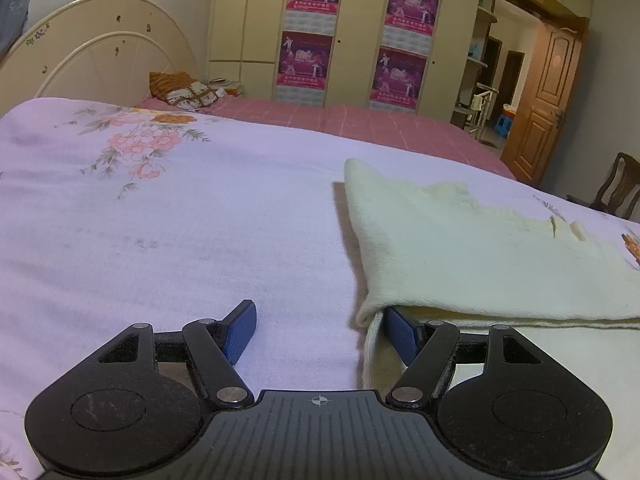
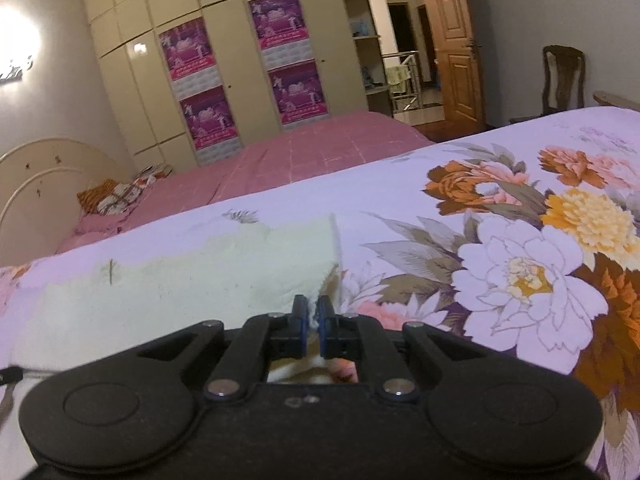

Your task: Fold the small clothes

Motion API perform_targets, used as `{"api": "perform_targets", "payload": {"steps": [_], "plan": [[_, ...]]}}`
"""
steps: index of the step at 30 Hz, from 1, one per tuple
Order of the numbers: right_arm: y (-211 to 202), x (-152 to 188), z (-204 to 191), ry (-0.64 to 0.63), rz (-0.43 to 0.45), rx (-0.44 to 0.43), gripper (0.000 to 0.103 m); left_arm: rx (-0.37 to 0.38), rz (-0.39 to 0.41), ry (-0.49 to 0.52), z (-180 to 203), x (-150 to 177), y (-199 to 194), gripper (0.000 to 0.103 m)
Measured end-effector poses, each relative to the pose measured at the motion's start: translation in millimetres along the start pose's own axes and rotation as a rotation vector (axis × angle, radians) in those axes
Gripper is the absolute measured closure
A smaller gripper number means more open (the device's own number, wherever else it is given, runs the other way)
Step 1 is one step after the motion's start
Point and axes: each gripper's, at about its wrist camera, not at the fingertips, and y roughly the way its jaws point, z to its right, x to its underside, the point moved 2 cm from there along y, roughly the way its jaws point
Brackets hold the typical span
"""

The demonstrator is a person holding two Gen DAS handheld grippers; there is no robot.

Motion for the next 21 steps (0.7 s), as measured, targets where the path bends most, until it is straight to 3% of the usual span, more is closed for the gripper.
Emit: {"api": "perform_targets", "payload": {"steps": [8, 13, 17, 21], "plan": [[9, 13, 3, -0.017, -0.048, 0.032, 0.096, 0.002, -0.014, 0.063, 4, 1, -16, 0.032], [-7, 4, 4, -0.016, 0.024, 0.048, 0.09, 0.136, 0.129, 0.125, 25, -19, -49, 0.032], [1, 6, -9, -0.043, -0.005, 0.023, 0.09, 0.209, 0.083, 0.136, 50, -28, -18, 0.032], [8, 14, -14, -0.11, -0.035, 0.034, 0.094, 0.226, -0.034, 0.158, 51, -6, 2, 0.032]]}}
